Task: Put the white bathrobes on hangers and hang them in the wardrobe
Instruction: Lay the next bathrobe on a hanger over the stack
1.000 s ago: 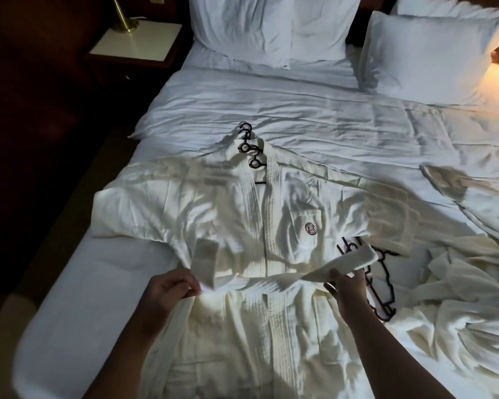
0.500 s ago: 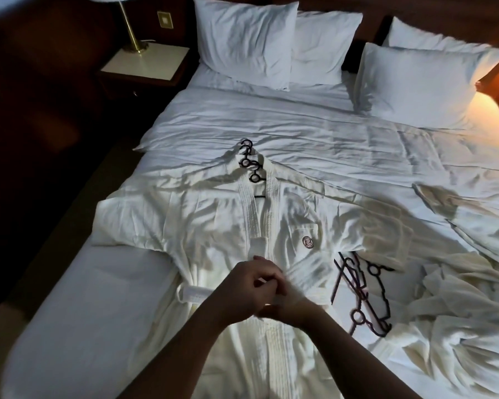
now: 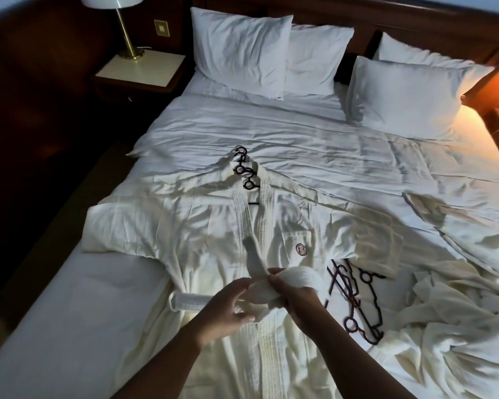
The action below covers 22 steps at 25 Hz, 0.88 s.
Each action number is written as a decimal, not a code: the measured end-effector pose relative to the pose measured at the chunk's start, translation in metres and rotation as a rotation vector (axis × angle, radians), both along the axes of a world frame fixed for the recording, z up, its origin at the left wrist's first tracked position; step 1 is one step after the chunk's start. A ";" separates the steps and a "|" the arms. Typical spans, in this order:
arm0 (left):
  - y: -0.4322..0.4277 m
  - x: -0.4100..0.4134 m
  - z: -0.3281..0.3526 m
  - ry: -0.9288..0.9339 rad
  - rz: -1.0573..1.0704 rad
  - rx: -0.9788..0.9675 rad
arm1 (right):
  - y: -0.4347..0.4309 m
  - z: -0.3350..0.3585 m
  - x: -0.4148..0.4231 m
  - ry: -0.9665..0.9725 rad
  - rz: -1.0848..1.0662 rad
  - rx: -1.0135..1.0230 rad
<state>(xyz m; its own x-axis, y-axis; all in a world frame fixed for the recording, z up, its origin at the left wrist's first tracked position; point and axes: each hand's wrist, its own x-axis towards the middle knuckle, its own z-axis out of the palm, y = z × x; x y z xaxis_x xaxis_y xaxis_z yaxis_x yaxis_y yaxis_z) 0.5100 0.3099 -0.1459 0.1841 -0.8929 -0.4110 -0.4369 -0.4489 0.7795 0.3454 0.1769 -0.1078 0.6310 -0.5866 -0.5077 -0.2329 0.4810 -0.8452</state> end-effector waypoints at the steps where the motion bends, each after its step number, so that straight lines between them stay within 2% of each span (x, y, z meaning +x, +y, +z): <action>1: -0.009 0.002 0.002 -0.012 -0.001 0.000 | 0.002 0.001 0.000 0.006 0.048 -0.041; 3: -0.024 0.012 0.003 0.006 0.075 0.012 | 0.008 0.006 -0.004 0.050 0.208 -0.157; 4: -0.028 0.018 0.005 0.040 0.099 0.038 | 0.011 0.005 -0.007 0.108 0.355 -0.252; 6: -0.034 0.029 0.010 0.089 0.063 0.086 | 0.016 -0.006 -0.009 0.298 0.621 -0.539; 7: -0.035 0.030 0.011 0.120 0.058 0.097 | 0.019 -0.014 -0.009 0.422 0.663 -0.668; 9: -0.033 0.026 0.011 0.166 0.086 0.058 | 0.028 -0.023 -0.005 0.566 0.560 -0.851; 11: -0.030 0.024 0.005 0.404 0.191 0.118 | 0.039 -0.028 0.001 0.569 0.448 -0.998; 13: -0.026 0.023 0.000 0.634 0.284 0.269 | 0.050 -0.028 0.008 0.665 0.485 -0.979; 16: -0.027 0.021 0.004 0.750 0.302 0.294 | 0.058 -0.031 0.011 0.729 0.557 -0.917; 20: -0.039 0.032 -0.003 0.847 0.247 0.136 | 0.041 -0.042 0.007 0.576 0.566 -0.963; 22: -0.048 0.036 -0.007 0.843 0.395 0.147 | 0.029 -0.040 0.008 0.445 0.562 -0.966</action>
